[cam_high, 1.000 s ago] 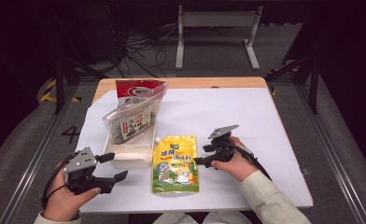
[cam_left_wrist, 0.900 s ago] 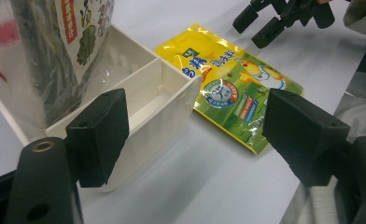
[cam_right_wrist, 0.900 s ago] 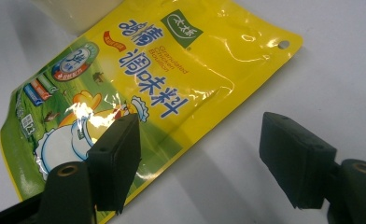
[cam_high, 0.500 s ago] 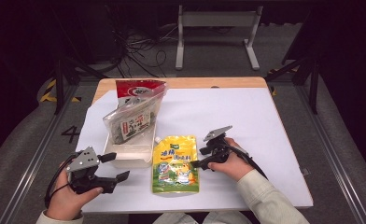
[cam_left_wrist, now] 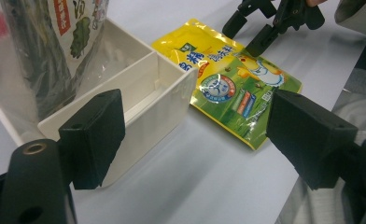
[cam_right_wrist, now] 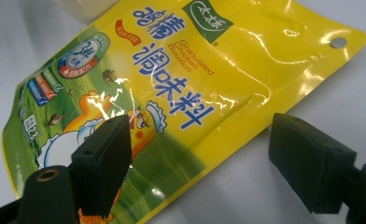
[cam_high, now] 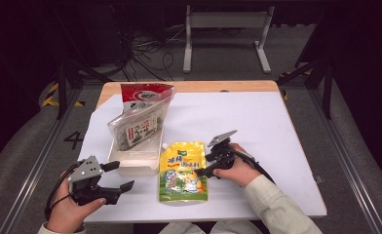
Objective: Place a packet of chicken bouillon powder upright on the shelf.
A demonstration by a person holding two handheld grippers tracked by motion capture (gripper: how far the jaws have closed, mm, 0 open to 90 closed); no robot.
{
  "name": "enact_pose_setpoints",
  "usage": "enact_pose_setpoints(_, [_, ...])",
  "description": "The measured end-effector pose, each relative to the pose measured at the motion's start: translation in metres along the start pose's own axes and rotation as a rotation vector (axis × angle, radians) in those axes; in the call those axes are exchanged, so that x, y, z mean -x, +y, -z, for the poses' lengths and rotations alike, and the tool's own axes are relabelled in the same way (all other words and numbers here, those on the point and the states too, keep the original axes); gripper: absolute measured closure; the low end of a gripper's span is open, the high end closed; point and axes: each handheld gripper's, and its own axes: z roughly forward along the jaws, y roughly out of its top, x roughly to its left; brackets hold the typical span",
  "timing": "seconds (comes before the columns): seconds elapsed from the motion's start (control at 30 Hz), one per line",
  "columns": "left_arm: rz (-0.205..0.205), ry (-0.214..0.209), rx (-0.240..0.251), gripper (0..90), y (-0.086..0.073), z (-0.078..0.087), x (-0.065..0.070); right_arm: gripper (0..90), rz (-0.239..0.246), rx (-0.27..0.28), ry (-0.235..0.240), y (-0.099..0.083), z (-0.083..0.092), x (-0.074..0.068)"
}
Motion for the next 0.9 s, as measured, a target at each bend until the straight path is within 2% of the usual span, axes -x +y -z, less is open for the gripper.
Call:
enact_pose_setpoints(0.2, [-0.01, 0.001, -0.006, 20.7, -0.001, -0.001, 0.002, 20.6, -0.003, -0.031, -0.015, 0.004, 0.001, 0.002])
enact_pose_setpoints(0.27, [0.0, -0.006, -0.008, 20.7, -0.001, -0.002, 0.003, 19.0, -0.002, -0.034, -0.016, 0.006, -0.001, 0.001])
enact_pose_setpoints(0.43, [-0.014, -0.03, -0.021, 20.8, -0.004, -0.009, 0.006, 17.1, -0.001, -0.014, -0.024, 0.008, -0.005, 0.0])
enact_pose_setpoints(0.6, [-0.017, -0.056, -0.039, 22.1, -0.006, -0.019, 0.01, 16.9, 0.0, -0.002, -0.066, 0.009, -0.006, 0.002])
enact_pose_setpoints(0.7, [-0.017, -0.073, -0.054, 22.2, -0.007, -0.028, 0.013, 16.9, -0.011, 0.029, -0.09, 0.012, -0.005, 0.006])
enact_pose_setpoints(0.73, [-0.022, -0.087, -0.06, 22.2, -0.008, -0.032, 0.013, 17.0, -0.017, 0.056, -0.103, 0.014, -0.004, 0.009])
enact_pose_setpoints(0.9, [-0.026, -0.097, -0.072, 22.2, -0.009, -0.037, 0.014, 17.0, -0.035, 0.093, -0.133, 0.021, -0.004, 0.017])
